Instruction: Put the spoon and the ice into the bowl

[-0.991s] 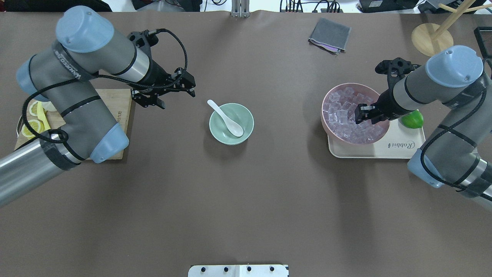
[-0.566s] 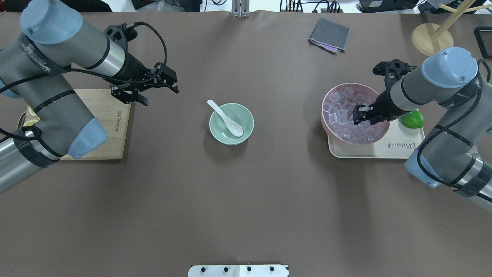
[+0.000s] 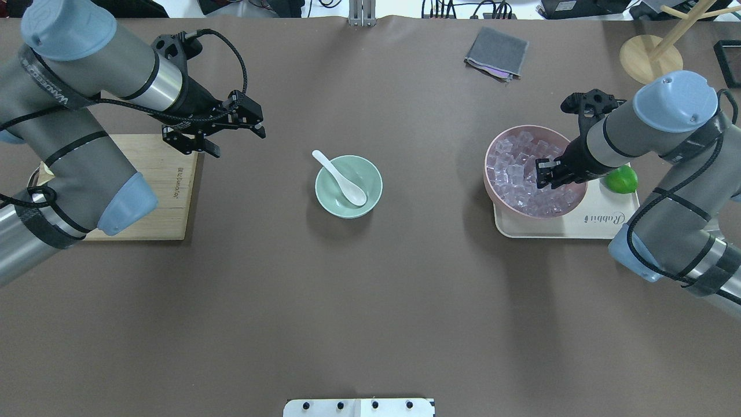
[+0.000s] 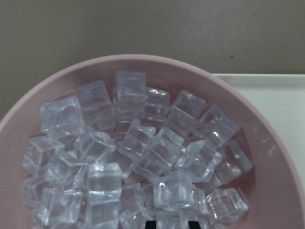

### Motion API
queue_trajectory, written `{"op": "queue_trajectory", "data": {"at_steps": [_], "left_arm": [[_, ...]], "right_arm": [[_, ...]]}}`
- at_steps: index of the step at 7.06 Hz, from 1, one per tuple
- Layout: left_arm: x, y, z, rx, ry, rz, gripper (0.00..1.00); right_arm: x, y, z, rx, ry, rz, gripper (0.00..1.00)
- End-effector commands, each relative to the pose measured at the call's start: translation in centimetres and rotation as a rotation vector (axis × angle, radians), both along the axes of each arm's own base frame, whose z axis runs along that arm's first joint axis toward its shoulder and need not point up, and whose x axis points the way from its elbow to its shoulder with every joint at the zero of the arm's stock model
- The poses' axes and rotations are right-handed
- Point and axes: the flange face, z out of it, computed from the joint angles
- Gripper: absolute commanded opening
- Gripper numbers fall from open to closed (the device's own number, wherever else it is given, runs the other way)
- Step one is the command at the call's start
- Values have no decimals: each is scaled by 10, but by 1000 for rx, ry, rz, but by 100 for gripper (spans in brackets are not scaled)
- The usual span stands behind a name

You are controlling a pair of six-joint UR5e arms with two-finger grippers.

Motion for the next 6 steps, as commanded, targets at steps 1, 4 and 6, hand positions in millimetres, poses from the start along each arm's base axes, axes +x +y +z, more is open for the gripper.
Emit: {"op": "queue_trajectory", "data": {"at_steps": [1, 4, 6], "left_arm": [[-52, -18, -2, 37, 40, 28, 98], [-138, -25, 22, 70, 76, 32, 98], [-190, 5, 82, 152, 52, 82, 98]], "right_arm": [[0, -9, -23, 17, -26, 6, 0], [8, -7, -95, -12, -150, 56, 0], [-51, 6, -183, -81, -242, 109, 0]]}}
